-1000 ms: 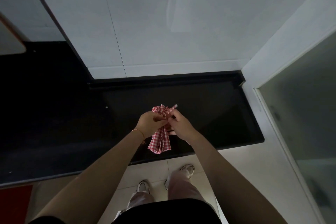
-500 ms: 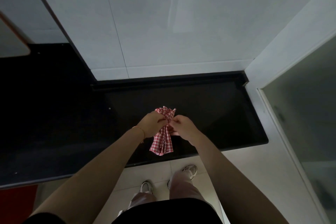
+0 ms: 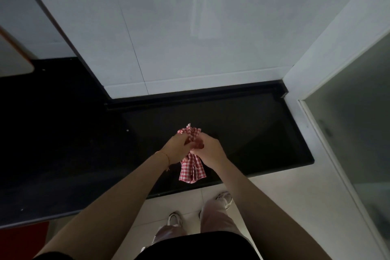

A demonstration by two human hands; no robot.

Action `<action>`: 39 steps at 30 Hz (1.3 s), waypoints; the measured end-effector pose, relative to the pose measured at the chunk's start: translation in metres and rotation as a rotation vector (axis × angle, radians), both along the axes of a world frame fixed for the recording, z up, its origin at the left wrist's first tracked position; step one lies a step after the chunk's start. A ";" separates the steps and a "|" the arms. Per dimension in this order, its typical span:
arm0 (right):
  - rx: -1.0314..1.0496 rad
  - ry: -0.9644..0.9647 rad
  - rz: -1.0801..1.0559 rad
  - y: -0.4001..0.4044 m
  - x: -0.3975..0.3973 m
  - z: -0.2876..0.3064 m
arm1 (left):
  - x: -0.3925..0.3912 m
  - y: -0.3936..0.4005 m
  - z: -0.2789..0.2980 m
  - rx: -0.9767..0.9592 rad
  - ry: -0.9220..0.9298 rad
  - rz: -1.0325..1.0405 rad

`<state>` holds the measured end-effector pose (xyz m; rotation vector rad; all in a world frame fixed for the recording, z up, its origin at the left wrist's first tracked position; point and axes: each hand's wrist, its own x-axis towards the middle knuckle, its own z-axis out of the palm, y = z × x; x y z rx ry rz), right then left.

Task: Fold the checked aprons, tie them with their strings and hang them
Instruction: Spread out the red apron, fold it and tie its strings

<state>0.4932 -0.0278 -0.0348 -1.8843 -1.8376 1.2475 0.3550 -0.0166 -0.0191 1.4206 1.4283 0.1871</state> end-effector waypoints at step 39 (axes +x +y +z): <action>-0.191 0.221 -0.181 0.000 0.005 -0.001 | -0.008 -0.028 -0.033 0.072 -0.100 0.519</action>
